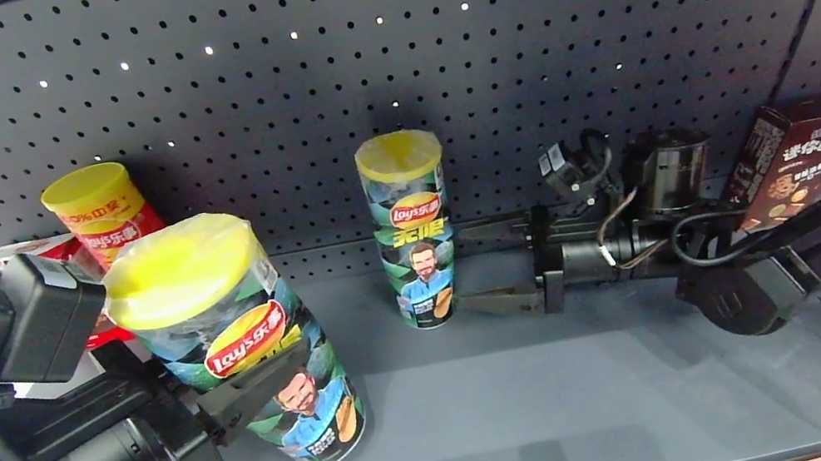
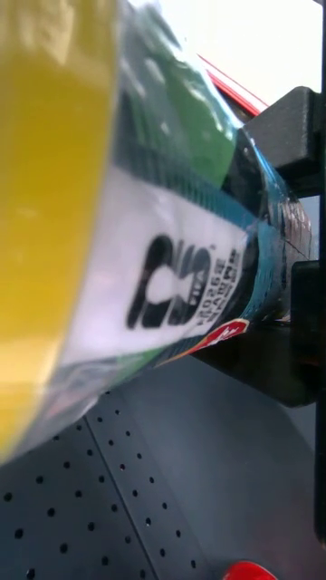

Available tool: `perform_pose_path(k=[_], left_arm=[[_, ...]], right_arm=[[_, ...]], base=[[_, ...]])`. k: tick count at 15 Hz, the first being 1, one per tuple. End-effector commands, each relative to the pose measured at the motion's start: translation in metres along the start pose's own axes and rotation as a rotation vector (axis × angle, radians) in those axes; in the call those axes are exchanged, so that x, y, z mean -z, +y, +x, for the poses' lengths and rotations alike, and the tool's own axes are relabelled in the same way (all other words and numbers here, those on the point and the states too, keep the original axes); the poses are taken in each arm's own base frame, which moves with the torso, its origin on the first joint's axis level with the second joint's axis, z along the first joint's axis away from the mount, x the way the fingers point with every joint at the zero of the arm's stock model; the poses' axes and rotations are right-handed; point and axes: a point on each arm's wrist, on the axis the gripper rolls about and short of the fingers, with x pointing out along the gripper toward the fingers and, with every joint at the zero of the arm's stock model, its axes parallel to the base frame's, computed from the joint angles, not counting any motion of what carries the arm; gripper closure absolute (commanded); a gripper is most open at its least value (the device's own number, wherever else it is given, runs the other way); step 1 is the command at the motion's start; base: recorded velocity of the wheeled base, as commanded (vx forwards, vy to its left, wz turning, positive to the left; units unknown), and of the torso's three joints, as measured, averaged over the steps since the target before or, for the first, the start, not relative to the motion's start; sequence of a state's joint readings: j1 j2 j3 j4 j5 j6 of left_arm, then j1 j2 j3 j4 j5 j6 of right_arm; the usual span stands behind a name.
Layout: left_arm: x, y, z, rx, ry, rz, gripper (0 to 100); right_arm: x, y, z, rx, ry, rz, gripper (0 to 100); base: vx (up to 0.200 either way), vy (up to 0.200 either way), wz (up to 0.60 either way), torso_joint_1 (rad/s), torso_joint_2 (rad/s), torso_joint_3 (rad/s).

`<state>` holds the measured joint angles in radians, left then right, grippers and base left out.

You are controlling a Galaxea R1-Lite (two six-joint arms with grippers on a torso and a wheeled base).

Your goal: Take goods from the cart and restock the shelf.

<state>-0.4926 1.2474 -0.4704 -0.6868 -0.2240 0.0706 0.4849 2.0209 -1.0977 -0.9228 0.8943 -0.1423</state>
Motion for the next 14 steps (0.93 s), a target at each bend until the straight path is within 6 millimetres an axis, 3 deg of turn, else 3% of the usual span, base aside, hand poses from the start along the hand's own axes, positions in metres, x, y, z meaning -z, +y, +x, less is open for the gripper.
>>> perform_pose_path(k=[1,6,10,11,14], left_arm=[[0.002,0.0,0.0,0.0,0.008,-0.002,100],[0.003,0.0,0.0,0.001,0.012,-0.003,100],[0.004,-0.001,-0.001,0.001,0.014,-0.003,100],[0.005,-0.001,-0.002,0.001,0.017,-0.004,100],[0.007,-0.001,-0.002,0.001,0.023,-0.005,100]], right_arm=[[0.014,-0.011,0.015,-0.01,0.002,0.004,0],[0.021,-0.015,0.053,-0.064,-0.028,-0.019,0],[0.025,-0.017,0.066,-0.072,-0.038,-0.029,0],[0.025,-0.02,0.069,-0.069,-0.047,-0.039,100],[0.021,-0.022,0.069,-0.065,-0.054,-0.044,100]], base=[[0.0,0.0,0.0,0.0,0.0,0.0],[0.0,0.0,0.0,0.0,0.0,0.0],[0.0,0.0,0.0,0.0,0.0,0.0],[0.0,0.0,0.0,0.0,0.0,0.0],[0.0,0.0,0.0,0.0,0.0,0.0]])
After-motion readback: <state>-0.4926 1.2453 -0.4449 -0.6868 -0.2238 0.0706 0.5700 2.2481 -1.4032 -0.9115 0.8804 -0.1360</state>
